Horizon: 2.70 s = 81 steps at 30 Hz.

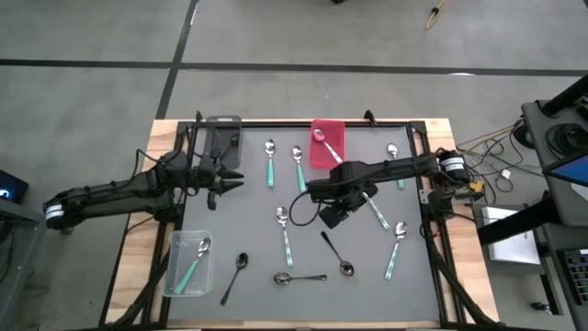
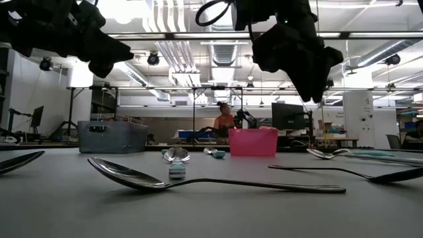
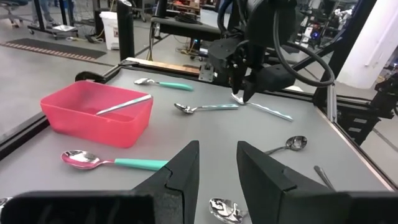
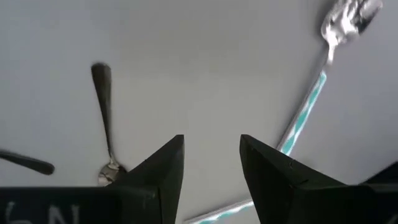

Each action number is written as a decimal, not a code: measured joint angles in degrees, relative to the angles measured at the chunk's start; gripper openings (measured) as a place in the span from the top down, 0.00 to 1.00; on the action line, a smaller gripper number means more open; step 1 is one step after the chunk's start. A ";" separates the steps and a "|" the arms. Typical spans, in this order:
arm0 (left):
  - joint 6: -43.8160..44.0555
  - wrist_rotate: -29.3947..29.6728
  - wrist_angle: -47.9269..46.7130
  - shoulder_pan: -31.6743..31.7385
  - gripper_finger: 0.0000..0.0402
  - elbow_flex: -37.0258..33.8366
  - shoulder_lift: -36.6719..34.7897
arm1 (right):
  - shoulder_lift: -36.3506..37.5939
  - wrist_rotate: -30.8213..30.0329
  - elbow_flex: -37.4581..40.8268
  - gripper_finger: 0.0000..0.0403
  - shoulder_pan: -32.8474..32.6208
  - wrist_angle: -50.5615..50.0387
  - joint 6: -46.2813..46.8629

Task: Sort silverware by color (type)
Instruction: Put the white green spoon into the red bin

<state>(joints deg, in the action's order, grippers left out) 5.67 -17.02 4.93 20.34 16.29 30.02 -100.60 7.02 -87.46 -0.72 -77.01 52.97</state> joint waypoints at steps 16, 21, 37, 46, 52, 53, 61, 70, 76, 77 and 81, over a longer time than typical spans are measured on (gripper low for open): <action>2.44 -0.03 -0.01 0.00 0.78 0.00 0.02 | 0.00 -4.06 -0.09 0.63 1.13 1.58 -3.54; 2.54 -0.04 -0.01 0.00 0.78 0.00 0.02 | 0.00 -4.06 -0.11 0.63 1.13 2.35 -3.55; 2.54 -0.02 -0.02 0.00 0.78 -0.02 1.84 | 0.00 -3.93 -0.13 0.63 1.13 12.01 -0.31; 2.54 -0.02 0.09 0.00 0.78 -0.02 2.93 | 0.00 -0.76 -0.13 0.63 -0.47 31.89 4.03; 2.54 -0.01 0.20 0.00 0.78 -0.02 3.45 | -1.54 0.37 -0.24 0.63 -3.13 45.90 7.08; 2.54 0.00 0.25 0.00 0.78 -0.02 3.51 | -2.06 1.15 -0.24 0.63 -3.54 47.92 7.14; 2.55 0.00 0.26 0.00 0.78 0.52 4.02 | -8.57 6.75 -2.40 0.63 -5.04 51.10 8.68; 2.54 0.00 0.20 0.00 0.78 0.52 4.28 | -14.02 3.76 -11.57 0.63 -4.11 19.55 5.32; 2.54 0.00 0.20 0.00 0.78 0.52 4.90 | -14.56 -6.22 -14.55 0.63 -2.92 -0.95 -5.32; 2.54 0.00 0.20 0.00 0.78 0.52 4.99 | -14.34 -6.98 -14.02 0.63 -2.57 -2.20 -6.62; 2.54 0.00 0.20 0.00 0.78 0.52 5.37 | -13.67 -7.06 -10.79 0.63 -0.19 -4.02 -11.13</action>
<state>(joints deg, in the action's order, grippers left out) 8.21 -17.01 5.13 20.34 16.82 35.39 -114.26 -0.04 -98.25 -0.91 -81.03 41.84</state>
